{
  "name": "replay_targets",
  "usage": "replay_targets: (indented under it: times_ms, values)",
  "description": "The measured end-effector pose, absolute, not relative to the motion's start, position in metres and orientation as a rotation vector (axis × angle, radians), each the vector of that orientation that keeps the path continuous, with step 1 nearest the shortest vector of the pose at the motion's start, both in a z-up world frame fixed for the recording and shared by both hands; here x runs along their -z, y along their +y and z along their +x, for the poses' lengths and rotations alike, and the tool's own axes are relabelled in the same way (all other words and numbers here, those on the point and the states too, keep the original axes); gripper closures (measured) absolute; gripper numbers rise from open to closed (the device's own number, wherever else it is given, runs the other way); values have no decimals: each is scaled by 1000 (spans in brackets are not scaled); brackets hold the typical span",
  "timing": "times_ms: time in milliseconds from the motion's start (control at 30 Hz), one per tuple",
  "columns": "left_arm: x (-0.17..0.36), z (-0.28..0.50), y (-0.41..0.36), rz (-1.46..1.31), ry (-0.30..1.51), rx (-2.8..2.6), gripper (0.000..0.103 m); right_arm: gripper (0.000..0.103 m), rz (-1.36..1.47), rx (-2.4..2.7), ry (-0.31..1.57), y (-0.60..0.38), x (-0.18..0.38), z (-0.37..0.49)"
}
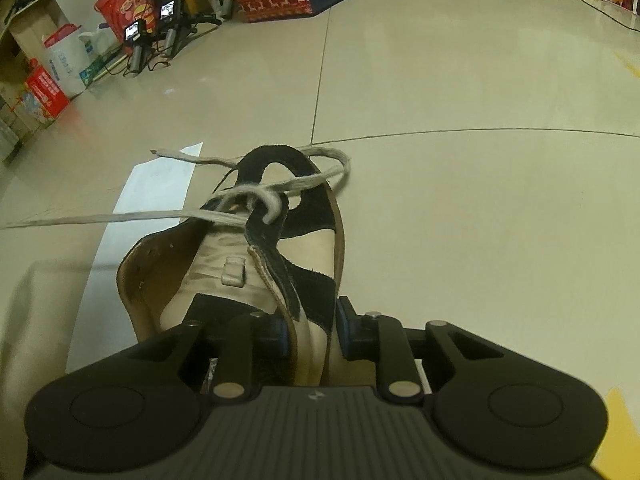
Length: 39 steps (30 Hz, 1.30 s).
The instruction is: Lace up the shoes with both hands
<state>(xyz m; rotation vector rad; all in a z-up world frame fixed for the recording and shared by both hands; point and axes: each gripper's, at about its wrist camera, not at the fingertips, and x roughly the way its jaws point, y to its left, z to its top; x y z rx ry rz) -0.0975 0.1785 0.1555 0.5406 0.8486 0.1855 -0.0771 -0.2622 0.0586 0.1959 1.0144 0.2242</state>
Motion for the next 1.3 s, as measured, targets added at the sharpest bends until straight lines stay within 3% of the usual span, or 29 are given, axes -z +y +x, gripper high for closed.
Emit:
replay_targets:
  times_ms: [200,300,500,700,800,1000,1100,1300]
  values:
    - [-125,-90,177,495,1008,-119,99,81,209,-243,1016,-265,-59,-77]
    - [-115,-90,154,521,990,-63,95,77,201,-270,1016,-266,-62,-79]
    - [-128,-80,146,504,939,-59,71,74,140,-322,983,-262,-76,-85]
    - [-153,-70,100,404,820,180,58,77,94,-362,924,-255,-87,-79]
    - [-139,-59,41,440,778,367,58,84,89,-384,923,-252,-89,-74]
    - [-106,-44,-51,585,736,692,58,84,88,-408,937,-256,-89,-69]
    - [-96,-30,-70,615,754,771,58,92,162,-399,951,-265,-87,-67]
    - [-83,-21,-79,697,782,913,58,94,375,-376,976,-287,-77,-64]
